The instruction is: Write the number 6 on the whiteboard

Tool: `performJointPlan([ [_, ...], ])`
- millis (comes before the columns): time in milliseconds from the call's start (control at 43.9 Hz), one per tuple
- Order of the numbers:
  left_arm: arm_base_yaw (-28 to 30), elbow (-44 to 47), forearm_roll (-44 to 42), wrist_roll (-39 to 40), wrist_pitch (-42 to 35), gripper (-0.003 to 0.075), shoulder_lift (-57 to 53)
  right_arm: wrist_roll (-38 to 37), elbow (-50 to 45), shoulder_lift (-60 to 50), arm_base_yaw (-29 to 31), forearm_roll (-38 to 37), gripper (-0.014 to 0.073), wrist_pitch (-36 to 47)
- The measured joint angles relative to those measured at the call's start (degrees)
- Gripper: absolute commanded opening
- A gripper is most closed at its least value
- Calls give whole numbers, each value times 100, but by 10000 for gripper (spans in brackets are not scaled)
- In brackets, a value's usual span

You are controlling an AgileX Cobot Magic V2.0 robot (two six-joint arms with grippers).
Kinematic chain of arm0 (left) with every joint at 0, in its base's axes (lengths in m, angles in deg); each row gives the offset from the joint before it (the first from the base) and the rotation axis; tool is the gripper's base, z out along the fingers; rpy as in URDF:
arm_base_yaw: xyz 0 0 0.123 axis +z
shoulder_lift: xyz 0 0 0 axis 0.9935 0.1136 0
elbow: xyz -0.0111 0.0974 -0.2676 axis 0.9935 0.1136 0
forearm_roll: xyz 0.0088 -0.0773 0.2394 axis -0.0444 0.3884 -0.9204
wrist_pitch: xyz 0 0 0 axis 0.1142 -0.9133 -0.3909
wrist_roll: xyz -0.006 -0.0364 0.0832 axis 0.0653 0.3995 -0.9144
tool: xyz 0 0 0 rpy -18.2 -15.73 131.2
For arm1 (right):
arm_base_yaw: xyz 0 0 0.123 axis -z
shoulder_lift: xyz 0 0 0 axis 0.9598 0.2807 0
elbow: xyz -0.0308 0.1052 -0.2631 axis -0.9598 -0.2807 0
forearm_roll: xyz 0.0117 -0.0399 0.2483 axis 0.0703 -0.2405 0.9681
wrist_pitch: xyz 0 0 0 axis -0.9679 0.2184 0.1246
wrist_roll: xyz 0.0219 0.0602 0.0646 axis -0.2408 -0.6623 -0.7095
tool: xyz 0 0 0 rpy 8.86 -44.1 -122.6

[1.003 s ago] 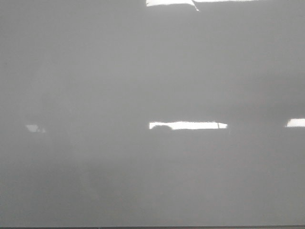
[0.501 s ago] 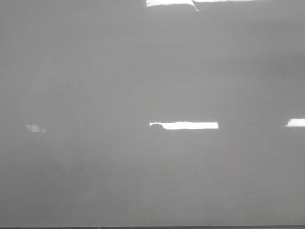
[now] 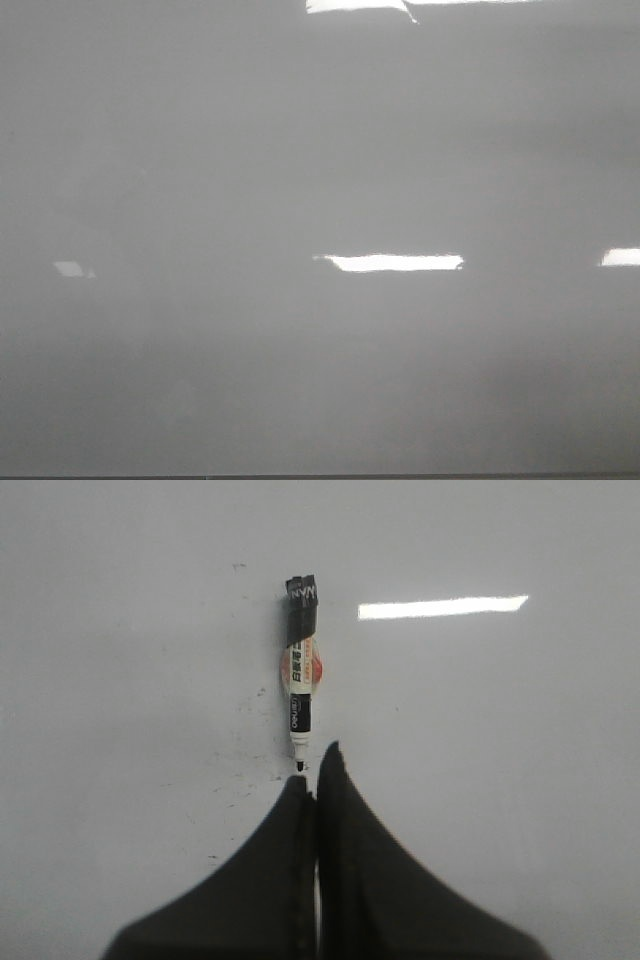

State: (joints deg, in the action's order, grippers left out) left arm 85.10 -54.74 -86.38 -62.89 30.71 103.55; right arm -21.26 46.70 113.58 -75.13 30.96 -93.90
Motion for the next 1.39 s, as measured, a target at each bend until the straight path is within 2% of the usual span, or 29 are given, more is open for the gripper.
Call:
performJointPlan([
  [46,0,14,0,0,4,74,37,54,0,84,0,0,44,-20],
  [91,0,14,0,0,13,158,76,121,0,178,0,36,170,-23],
  [205,0,14,-24,-10,13,442,176,165,0,272,0,124,459,-29],
  [274,0,14,-47,-10,13,550,271,159,0,273,0,145,578,-37],
  [319,0,14,-50,-10,13,585,320,168,0,273,0,150,612,-37],
  [501,0,14,-77,-10,13,585,595,205,0,273,-13,243,591,-43],
  [615,0,-52,-111,-10,13,585,921,205,0,273,-236,265,591,-52],
  [843,0,-496,-132,-10,13,585,2010,279,0,312,-528,306,591,-52],
  [1140,0,-1138,-132,-10,-141,585,3543,305,0,330,-528,306,591,-52],
  [1390,21,-1401,-169,0,-481,585,4384,305,0,330,-528,306,591,-52],
])
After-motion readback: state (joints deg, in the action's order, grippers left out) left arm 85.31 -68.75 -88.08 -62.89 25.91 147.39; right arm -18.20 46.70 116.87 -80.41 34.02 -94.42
